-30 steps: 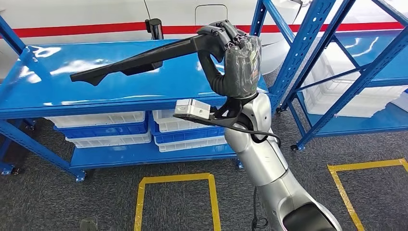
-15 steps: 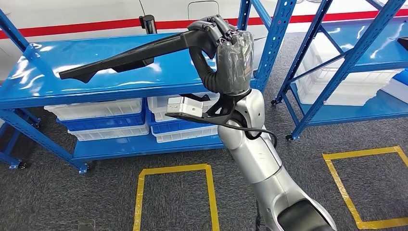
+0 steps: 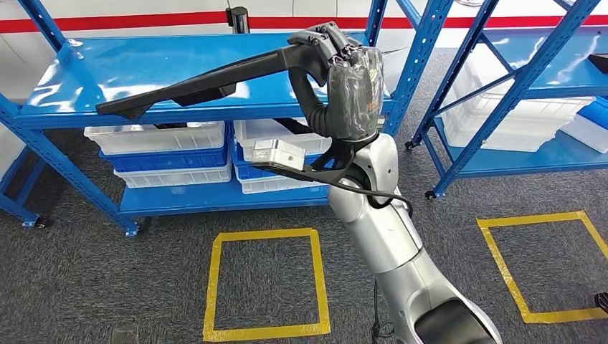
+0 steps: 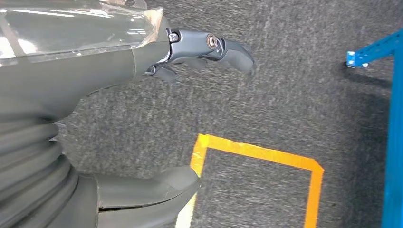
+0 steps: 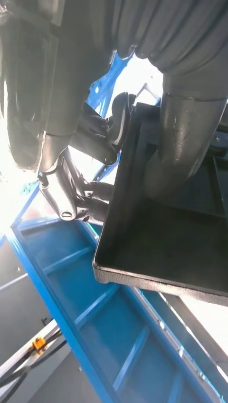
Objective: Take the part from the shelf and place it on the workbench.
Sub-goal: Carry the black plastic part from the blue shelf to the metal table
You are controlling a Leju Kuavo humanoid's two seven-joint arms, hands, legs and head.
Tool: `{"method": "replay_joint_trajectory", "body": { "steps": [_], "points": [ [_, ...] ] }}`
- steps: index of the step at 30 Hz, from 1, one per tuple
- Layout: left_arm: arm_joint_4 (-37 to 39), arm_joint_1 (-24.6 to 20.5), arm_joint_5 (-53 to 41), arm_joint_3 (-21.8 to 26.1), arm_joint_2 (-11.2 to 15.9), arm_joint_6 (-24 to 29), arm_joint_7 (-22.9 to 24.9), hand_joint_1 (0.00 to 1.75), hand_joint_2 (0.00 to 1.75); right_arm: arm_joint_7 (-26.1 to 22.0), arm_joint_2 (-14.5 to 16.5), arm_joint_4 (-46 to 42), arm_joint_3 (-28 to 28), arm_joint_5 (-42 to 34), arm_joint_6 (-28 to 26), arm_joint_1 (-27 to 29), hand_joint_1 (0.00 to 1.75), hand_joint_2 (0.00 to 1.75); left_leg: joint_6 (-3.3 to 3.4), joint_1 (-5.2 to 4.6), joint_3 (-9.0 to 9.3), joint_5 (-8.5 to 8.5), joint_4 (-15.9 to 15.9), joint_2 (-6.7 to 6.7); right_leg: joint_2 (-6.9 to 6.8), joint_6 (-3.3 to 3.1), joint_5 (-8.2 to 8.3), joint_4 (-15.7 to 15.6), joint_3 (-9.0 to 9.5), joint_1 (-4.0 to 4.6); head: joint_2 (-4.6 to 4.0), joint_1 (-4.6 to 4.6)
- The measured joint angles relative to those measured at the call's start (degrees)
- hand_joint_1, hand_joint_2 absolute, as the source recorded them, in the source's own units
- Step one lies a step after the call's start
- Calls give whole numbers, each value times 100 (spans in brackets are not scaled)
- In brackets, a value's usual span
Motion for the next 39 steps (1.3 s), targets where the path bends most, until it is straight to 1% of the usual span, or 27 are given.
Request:
{"method": "replay_joint_trajectory", "body": {
  "steps": [1,3,5,6,7,9,10,11,13,14,15,16,17,19,20,22,24,25,26,28,30,31,33,35,36,38,39],
  "points": [
    [0,0,0,0,0,-2,1,0,175,1,-6,0,-8,3,0,17,175,175,-6,-8,-87,68,2,2,1,53,65,9,116,6,0,-1],
    [-1,0,0,0,-2,-7,2,0,175,1,-7,-6,-16,14,0,36,175,175,-30,-19,-231,194,5,2,1,104,246,-499,600,23,0,-1],
    [-2,0,0,-1,-10,-10,2,0,175,1,4,-30,-17,32,-1,32,175,175,-81,-27,-321,314,-2,5,1,42,220,-1277,1161,74,0,-4],
    [-2,0,0,-1,-15,-11,2,0,175,1,8,-43,-19,40,-1,31,175,175,-112,-22,-341,379,-21,10,5,6,183,-1533,1314,99,0,-3],
    [-2,0,0,-2,-19,-13,2,0,175,1,9,-50,-20,45,-2,30,175,175,-146,-17,-355,444,-50,15,9,-17,168,-1663,1364,123,0,-2],
    [-2,8,0,-2,-16,-15,4,0,175,1,7,-51,-21,46,-2,38,175,175,-215,-8,-392,480,-93,11,6,-63,289,-1715,1292,74,0,-3],
    [-2,13,0,-2,-13,-15,4,0,175,1,8,-51,-21,46,-2,41,175,175,-246,-2,-434,351,-19,3,-2,-114,359,-1733,1250,41,0,-13],
    [-2,18,0,-2,-6,-15,6,0,175,2,11,-50,-21,48,-2,45,175,175,-275,4,-497,128,162,-9,-12,-165,438,-1750,1197,6,0,-27],
    [-2,22,1,-2,2,-13,8,0,175,10,15,-49,-20,51,-2,55,175,175,-328,32,-662,-420,847,-28,-28,-228,558,-1741,1065,1,0,-45],
    [-2,24,2,-2,4,-9,8,0,175,20,15,-48,-20,50,-2,68,175,175,-361,48,-722,-585,1193,-34,-32,-227,607,-1733,1000,1,0,-48],
    [-2,26,9,-2,5,0,8,0,175,34,15,-47,-19,43,-2,83,175,175,-394,69,-723,-641,1414,-37,-36,-214,646,-1719,936,-4,0,-46],
    [-2,28,22,-1,7,13,8,0,175,49,15,-46,-17,30,-2,97,175,175,-426,97,-632,-597,1438,-35,-38,-192,677,-1697,875,-18,0,-48],
    [-2,29,37,-1,9,23,5,0,175,67,14,-46,-17,9,-2,105,175,175,-457,129,-434,-481,1228,-29,-38,-173,696,-1660,818,-38,0,-48],
    [-2,27,64,-1,9,32,-4,0,175,94,11,-46,-19,-57,-2,106,175,175,-525,170,41,-328,536,-31,-40,-134,716,-1548,679,-54,0,-56],
    [-3,26,72,-1,10,30,-10,0,175,104,9,-46,-21,-101,-2,109,175,175,-531,170,187,-311,285,-42,-38,-111,730,-1492,611,-43,0,-56],
    [-3,39,80,-1,11,23,-18,0,175,105,-12,-47,-37,-199,-3,128,175,175,-482,130,217,-328,153,-72,-32,-26,787,-1447,514,-2,0,-55],
    [-3,50,67,-1,13,20,-17,0,175,88,-57,-48,-73,-273,-4,158,175,175,-366,106,152,-261,125,-63,-27,73,815,-1451,463,10,0,-50],
    [-4,43,53,-3,11,18,-14,0,175,74,-87,-50,-99,-294,-4,174,175,175,-291,97,128,-214,100,-56,-24,93,746,-1395,417,4,0,-50],
    [-5,31,34,-7,8,16,-11,0,175,62,-120,-58,-131,-308,-5,195,175,175,-218,96,100,-168,73,-48,-20,85,598,-1219,342,-1,0,-47],
    [-8,10,9,-14,3,7,-5,0,175,49,-197,-75,-192,-328,-6,243,175,175,-112,82,21,-84,57,-39,-9,35,168,-558,133,-10,0,-38],
    [-9,4,2,-15,-4,-7,3,0,175,55,-280,-81,-239,-357,-7,297,175,175,-69,54,-80,5,58,-28,-2,52,-88,61,21,-5,0,-36],
    [-9,3,3,-15,-7,-11,7,0,175,60,-316,-81,-257,-375,-7,321,175,175,-65,40,-138,56,58,-24,-1,91,-72,131,86,-2,0,-36],
    [-9,-4,12,-15,-9,-15,12,0,175,75,-369,-81,-290,-407,-6,344,175,175,-77,21,-259,169,59,-22,-1,163,145,-320,504,6,0,-36],
    [-11,-10,34,-15,-9,-15,12,0,175,87,-399,-81,-309,-433,-6,340,175,175,-121,14,-350,287,47,-23,3,129,197,-1123,1046,43,0,-43],
    [-12,-13,47,-15,-9,-15,10,0,175,96,-410,-81,-311,-442,-6,333,175,175,-153,14,-367,353,23,-22,7,93,178,-1400,1199,71,0,-41],
    [-14,-13,81,-14,-9,-15,3,0,175,111,-429,-80,-309,-465,-5,313,175,175,-221,17,-373,490,-52,-21,18,28,193,-1589,1240,134,0,-35],
    [-14,-6,99,-11,-4,-10,-2,0,175,119,-437,-77,-307,-487,-5,300,175,175,-255,21,-383,529,-85,-24,17,-13,258,-1606,1193,97,0,-27]
  ]
}}
